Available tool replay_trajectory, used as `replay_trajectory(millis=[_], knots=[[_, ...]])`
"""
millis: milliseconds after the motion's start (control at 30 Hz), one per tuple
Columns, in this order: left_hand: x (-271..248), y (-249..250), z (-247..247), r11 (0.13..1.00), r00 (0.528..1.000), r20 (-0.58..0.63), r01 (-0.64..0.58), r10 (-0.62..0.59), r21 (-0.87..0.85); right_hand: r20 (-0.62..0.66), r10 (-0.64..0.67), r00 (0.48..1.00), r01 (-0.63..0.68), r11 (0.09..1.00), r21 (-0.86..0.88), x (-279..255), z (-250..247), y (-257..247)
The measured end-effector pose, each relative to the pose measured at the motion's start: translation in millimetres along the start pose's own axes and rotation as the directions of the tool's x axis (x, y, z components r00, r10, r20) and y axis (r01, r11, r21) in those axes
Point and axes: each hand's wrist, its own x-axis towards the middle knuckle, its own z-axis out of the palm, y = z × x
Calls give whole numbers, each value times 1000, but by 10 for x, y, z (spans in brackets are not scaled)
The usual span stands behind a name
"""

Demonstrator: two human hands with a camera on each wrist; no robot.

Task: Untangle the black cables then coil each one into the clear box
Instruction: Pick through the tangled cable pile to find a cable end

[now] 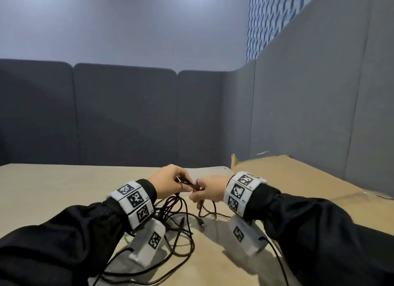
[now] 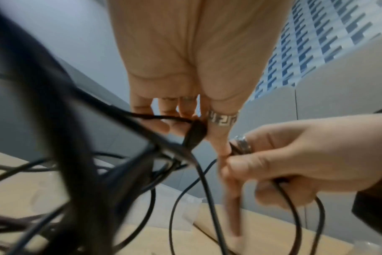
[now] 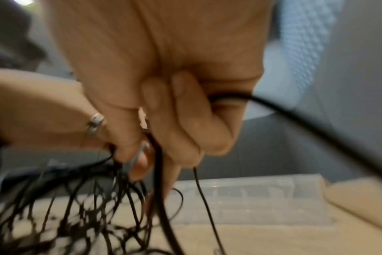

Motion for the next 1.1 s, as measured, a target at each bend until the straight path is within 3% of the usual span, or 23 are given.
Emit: replay_trajectory(millis=[67,133,233,300,367,433,500,567,600,633,667,800,867,967,1033,1100], knots=[[-58,-50,-81,998,999,-28,-20,19,-59,-79,-36,996,51,979,196,0,-129,58],[-130,-147,-127,1000,999,41,12,-12,-9,-191,-34,981,87,956,279,-53,-321,183],[-225,-312,-145,983,984,128,101,-122,154,-442,41,896,111,943,312,-216,-650,383],[-250,-381,-162,981,983,112,124,-142,150,-614,163,772,141,898,416,-322,-902,571],[-257,-391,-171,985,982,125,126,-140,118,-745,328,581,166,848,503,-406,-1160,824],[-249,-384,-167,985,979,149,118,-137,127,-789,491,370,243,768,592,-484,-1384,1082],[-248,-354,-169,984,974,170,128,-149,128,-776,597,204,270,727,631,-532,-1472,1279],[-236,-335,-214,986,975,160,147,-157,73,-749,653,116,245,712,658,-512,-1432,1356],[-229,-307,-253,987,976,151,159,-160,20,-740,664,104,238,706,667,-482,-1375,1342],[-222,-265,-292,986,977,143,163,-156,-39,-734,666,131,242,697,676,-451,-1303,1275],[-208,-223,-335,983,982,124,157,-146,-91,-727,656,203,249,683,686,-416,-1218,1176],[-173,71,-484,926,990,-65,93,-126,-367,-582,437,686,243,616,749,-239,-743,518],[-141,186,-517,804,974,-118,89,-194,-587,-473,278,836,200,649,734,-118,-482,194],[-126,310,-535,520,949,-169,-6,-266,-854,-369,57,928,231,688,688,71,-151,-189],[-118,333,-537,306,931,-203,-106,-302,-946,-322,-39,946,261,679,686,168,-18,-369],[-143,325,-527,202,925,-222,-164,-309,-965,-295,-65,953,264,650,712,224,22,-468]])
